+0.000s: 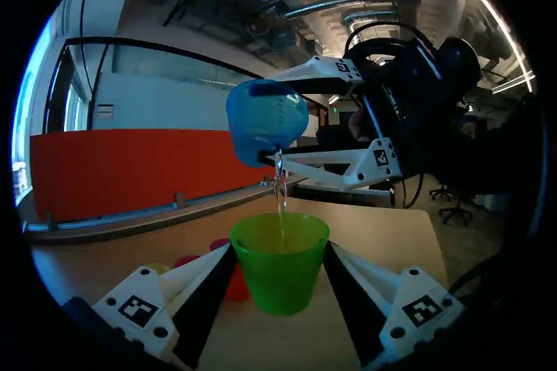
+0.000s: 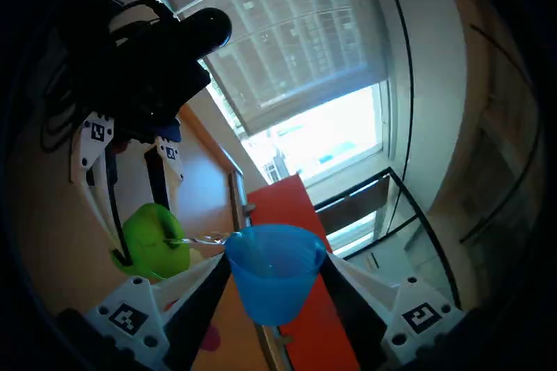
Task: Pour water
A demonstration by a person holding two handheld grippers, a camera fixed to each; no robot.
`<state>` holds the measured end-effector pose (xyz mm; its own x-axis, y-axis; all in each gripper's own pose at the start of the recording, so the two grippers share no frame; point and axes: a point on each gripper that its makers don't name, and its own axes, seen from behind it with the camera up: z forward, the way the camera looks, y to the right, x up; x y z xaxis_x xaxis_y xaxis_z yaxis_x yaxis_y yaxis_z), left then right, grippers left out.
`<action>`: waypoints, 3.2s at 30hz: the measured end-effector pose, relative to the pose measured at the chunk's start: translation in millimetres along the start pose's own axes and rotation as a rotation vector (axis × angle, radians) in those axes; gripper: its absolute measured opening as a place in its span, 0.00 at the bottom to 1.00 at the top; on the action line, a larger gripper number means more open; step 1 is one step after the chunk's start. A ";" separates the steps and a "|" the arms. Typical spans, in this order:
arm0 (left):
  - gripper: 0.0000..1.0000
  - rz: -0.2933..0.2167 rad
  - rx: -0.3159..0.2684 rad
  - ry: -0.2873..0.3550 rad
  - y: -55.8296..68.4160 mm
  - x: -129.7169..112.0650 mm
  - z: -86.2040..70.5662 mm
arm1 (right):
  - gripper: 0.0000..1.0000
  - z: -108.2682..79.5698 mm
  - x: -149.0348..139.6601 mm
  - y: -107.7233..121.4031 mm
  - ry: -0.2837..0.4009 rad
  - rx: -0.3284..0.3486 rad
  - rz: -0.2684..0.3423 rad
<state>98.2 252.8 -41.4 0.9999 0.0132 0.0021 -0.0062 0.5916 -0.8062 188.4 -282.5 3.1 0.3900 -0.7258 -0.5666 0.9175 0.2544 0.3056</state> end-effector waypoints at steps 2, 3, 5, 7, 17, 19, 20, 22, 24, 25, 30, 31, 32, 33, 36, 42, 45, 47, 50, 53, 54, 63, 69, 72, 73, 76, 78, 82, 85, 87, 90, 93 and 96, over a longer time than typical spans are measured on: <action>0.85 0.002 0.000 0.000 0.3 0.6 -0.6 | 0.91 0.1 0.2 0.2 0.000 -0.002 -0.009; 0.85 0.002 0.000 0.000 0.3 0.8 -0.9 | 0.91 0.2 0.3 0.4 0.000 -0.002 -0.013; 0.85 0.003 0.001 0.000 -0.1 0.8 -1.0 | 0.91 0.7 0.7 1.1 0.001 -0.004 -0.021; 0.85 0.002 0.001 0.000 -0.4 0.4 -1.1 | 0.92 0.9 1.6 1.7 0.002 -0.005 -0.028; 0.85 0.003 0.001 -0.001 -0.4 0.3 -2.3 | 0.92 1.2 3.9 6.5 0.007 -0.012 -0.060; 0.85 0.003 0.002 -0.001 -1.0 -0.1 -2.4 | 0.92 1.1 4.4 7.7 0.008 -0.014 -0.065; 0.85 0.003 0.003 -0.001 -1.4 -0.5 -2.5 | 0.92 1.1 4.6 8.2 0.009 -0.015 -0.068; 0.85 0.003 0.004 -0.002 -2.1 -1.1 -2.4 | 0.92 1.4 4.9 8.9 0.010 -0.015 -0.074; 0.85 0.003 0.005 -0.002 -2.7 -1.6 -2.4 | 0.91 1.7 5.4 9.3 0.011 -0.015 -0.080; 0.85 0.003 0.005 -0.002 -2.8 -1.6 -2.6 | 0.91 1.8 5.7 9.5 0.012 -0.015 -0.084; 0.85 0.002 0.006 -0.003 -3.5 -1.6 -3.1 | 0.91 1.9 6.4 9.5 0.015 -0.015 -0.103; 0.85 0.002 0.007 -0.003 -3.8 -1.3 -3.0 | 0.91 1.8 6.5 9.4 0.015 -0.015 -0.106; 0.85 0.002 0.007 -0.003 -4.1 -1.0 -2.9 | 0.91 1.8 6.6 9.4 0.015 -0.014 -0.109; 0.85 0.003 0.008 -0.002 -4.3 -0.8 -2.8 | 0.91 1.7 6.8 9.3 0.015 -0.014 -0.113; 0.85 0.003 0.008 -0.002 -4.3 -1.0 -2.6 | 0.91 1.7 7.7 9.5 0.017 -0.015 -0.127; 0.85 0.003 0.007 -0.003 -3.3 -0.8 -1.9 | 0.91 1.2 9.6 9.4 0.021 -0.018 -0.155; 0.85 0.004 0.007 -0.003 -3.6 -0.9 -2.1 | 0.92 1.1 10.8 10.0 0.025 -0.020 -0.165; 0.85 0.002 0.006 -0.002 -3.6 -0.7 -1.9 | 0.91 1.2 11.4 10.5 0.026 -0.021 -0.171; 0.85 0.001 0.005 0.000 -3.9 -0.2 -1.7 | 0.91 1.4 12.1 12.1 0.028 -0.025 -0.183; 0.85 0.001 0.005 -0.001 -4.2 -0.2 -1.7 | 0.91 1.5 12.5 13.5 0.028 -0.029 -0.197; 0.85 0.001 0.006 -0.001 -4.3 -0.3 -1.7 | 0.91 1.5 12.6 13.8 0.028 -0.030 -0.202; 0.85 0.002 0.004 -0.004 -4.3 -1.9 -0.6 | 0.91 1.9 12.6 15.6 0.027 -0.036 -0.244; 0.85 0.004 0.004 -0.006 -3.9 -0.7 -0.5 | 0.91 2.2 13.4 17.3 0.028 -0.041 -0.265; 0.85 0.003 0.004 -0.006 -4.1 -1.1 -0.6 | 0.92 2.6 14.2 17.8 0.030 -0.043 -0.277; 0.85 0.003 0.004 -0.006 -4.3 -1.4 -0.5 | 0.92 2.7 14.6 18.0 0.030 -0.043 -0.281; 0.85 0.003 0.004 -0.006 -4.4 -2.0 -0.7 | 0.91 2.9 15.7 18.6 0.031 -0.044 -0.294; 0.85 0.003 0.003 -0.007 -4.1 -2.2 -1.0 | 0.91 3.1 16.4 19.0 0.032 -0.045 -0.304; 0.85 0.003 0.001 -0.006 -3.5 -1.7 -0.8 | 0.91 3.5 18.0 19.5 0.035 -0.048 -0.323; 0.85 0.002 0.000 -0.006 -2.9 -2.1 -0.4 | 0.91 3.8 19.0 19.7 0.038 -0.050 -0.335; 0.85 0.002 0.000 -0.006 -2.6 -2.5 -0.3 | 0.91 3.9 19.5 20.0 0.038 -0.050 -0.342; 0.85 0.002 -0.001 -0.006 -2.3 -2.5 -0.3 | 0.92 4.1 20.0 21.5 0.038 -0.054 -0.354; 0.85 0.002 -0.001 -0.005 -2.2 -2.3 -0.4 | 0.92 4.2 19.9 22.2 0.037 -0.056 -0.368; 0.85 0.001 -0.001 -0.005 -2.7 -2.7 -0.8 | 0.91 4.2 19.5 22.0 0.035 -0.056 -0.382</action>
<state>95.5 250.6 -39.6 0.9998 0.0180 0.0047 -0.0069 0.5907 -0.8068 215.8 -293.8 1.9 0.0211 -0.7529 -0.6578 0.9997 0.0055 0.0257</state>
